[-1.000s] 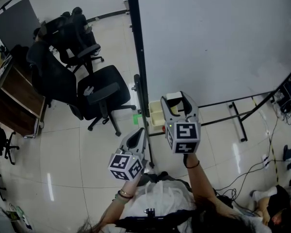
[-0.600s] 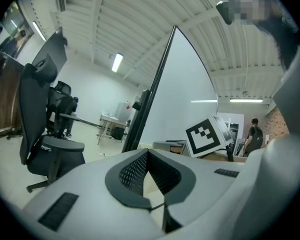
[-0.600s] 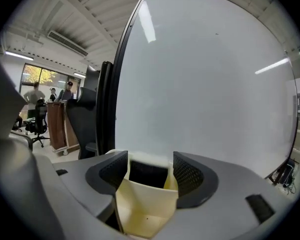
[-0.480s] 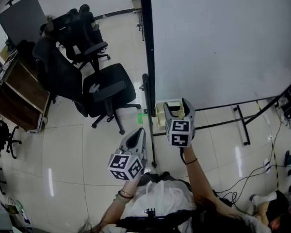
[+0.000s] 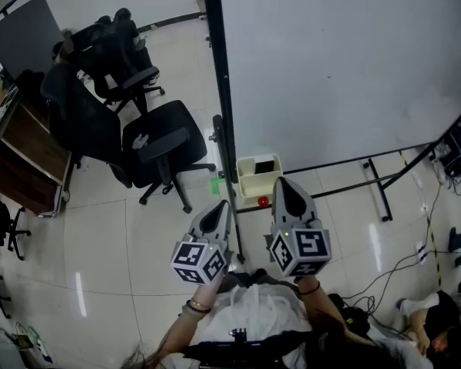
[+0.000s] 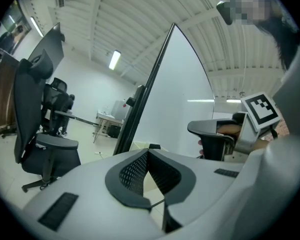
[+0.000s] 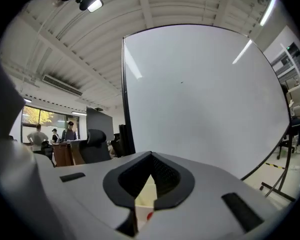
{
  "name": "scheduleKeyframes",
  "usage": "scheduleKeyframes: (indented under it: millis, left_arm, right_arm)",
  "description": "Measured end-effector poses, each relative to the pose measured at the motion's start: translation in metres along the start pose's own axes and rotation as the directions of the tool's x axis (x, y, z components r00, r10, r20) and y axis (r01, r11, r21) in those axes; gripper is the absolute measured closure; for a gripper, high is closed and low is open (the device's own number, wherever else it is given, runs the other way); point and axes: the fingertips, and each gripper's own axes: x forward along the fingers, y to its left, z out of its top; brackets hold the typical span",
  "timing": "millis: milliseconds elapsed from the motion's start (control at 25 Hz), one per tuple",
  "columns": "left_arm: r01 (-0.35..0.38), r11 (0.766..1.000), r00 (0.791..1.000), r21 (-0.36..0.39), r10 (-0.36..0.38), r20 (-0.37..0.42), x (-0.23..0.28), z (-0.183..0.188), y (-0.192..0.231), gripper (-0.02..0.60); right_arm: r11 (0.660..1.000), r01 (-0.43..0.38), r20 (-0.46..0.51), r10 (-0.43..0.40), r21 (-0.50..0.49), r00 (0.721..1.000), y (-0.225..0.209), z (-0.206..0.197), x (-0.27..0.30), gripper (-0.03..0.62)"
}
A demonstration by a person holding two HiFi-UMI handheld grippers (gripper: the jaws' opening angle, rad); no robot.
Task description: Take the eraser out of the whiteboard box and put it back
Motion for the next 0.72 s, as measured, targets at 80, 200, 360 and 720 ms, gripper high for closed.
scheduleKeyframes:
  millis: [80,200,360,720]
  left_arm:
    - [0.018,1.000,1.000,0.005,-0.018,-0.005,0.004,-0.001,-0.007,0.597]
    - [0.042,0.999,0.999,0.010,-0.042,-0.019,0.007,-0.004,-0.015,0.597]
    - [0.053,0.999,0.998,0.012,-0.052,-0.027,0.007,-0.008,-0.021,0.597]
    - [0.025,1.000,1.000,0.014,-0.025,-0.009,0.002,-0.004,-0.014,0.597]
  right_arm:
    - [1.000,-0.018,-0.043,0.018,-0.012,0.999,0.008,-0.011,-0.008,0.592]
    - [0.998,-0.035,-0.082,0.031,-0.043,0.996,0.016,-0.020,-0.012,0.592]
    - [0.996,-0.036,-0.109,0.027,-0.083,0.994,0.015,-0.021,-0.013,0.592]
    - [0.993,-0.034,-0.128,0.019,-0.113,0.992,0.015,-0.025,-0.014,0.592]
